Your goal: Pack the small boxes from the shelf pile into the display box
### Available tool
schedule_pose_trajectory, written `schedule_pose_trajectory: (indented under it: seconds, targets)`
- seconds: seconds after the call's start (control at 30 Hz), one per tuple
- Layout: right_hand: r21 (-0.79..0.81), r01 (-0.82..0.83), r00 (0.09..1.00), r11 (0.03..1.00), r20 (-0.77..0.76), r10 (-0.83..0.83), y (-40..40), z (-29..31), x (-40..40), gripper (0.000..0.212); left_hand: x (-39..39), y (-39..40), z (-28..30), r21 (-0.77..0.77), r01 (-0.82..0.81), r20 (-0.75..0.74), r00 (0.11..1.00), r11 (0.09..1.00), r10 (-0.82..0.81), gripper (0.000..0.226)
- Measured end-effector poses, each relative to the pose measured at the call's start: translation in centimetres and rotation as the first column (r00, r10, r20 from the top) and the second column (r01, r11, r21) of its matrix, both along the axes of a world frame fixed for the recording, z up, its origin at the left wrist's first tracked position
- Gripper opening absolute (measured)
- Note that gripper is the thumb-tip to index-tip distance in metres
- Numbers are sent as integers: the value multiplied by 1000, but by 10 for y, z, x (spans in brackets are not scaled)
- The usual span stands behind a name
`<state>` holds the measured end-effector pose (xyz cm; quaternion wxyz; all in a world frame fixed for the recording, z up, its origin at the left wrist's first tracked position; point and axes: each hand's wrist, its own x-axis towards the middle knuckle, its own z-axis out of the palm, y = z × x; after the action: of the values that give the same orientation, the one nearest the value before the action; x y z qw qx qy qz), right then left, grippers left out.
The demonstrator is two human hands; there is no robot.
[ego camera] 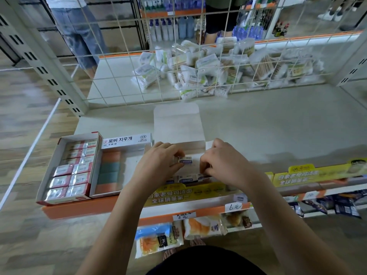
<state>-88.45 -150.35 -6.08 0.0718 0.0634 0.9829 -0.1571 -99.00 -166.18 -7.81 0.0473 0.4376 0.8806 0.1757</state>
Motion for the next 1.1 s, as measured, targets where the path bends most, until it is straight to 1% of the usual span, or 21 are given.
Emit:
schedule_pose_trajectory:
  seconds: [0.1, 0.23, 0.3, 0.43, 0.53, 0.7, 0.97, 1.03, 1.1]
  targets:
    - [18, -20, 1000, 1000, -14, 21, 0, 0, -1, 16, -1, 4, 2, -50, 22, -1, 1000, 999, -22, 22]
    - [-94, -35, 996, 995, -85, 27, 11, 9, 1, 13, 0, 14, 8, -105, 73, -22, 997, 992, -76, 22]
    - [-152, 0, 990, 988, -141, -22, 18, 13, 3, 11, 3, 19, 10, -104, 102, -4, 995, 989, -103, 22]
    - [-182, 110, 964, 977, -221, -150, 30, 12, 6, 16, 9, 30, 7, -98, 148, 58, 988, 984, -143, 21]
    - [-200, 176, 948, 964, -229, -220, 32, 8, 8, 19, 11, 34, 2, -118, 168, 102, 982, 979, -156, 23]
    - [-210, 209, 944, 955, -212, -254, 30, 2, 10, 20, 9, 30, -2, -102, 217, 143, 969, 971, -202, 22]
    - [-216, 251, 934, 943, -202, -295, 27, -1, 13, 16, 6, 31, 1, -116, 234, 115, 968, 965, -221, 22]
    - [-229, 254, 930, 940, -209, -303, 26, 1, 15, 16, 2, 34, 10, -115, 225, 75, 973, 968, -217, 22]
    - [-217, 259, 930, 941, -208, -304, 27, 3, 18, 18, -1, 43, 20, -112, 242, 3, 970, 964, -243, 24]
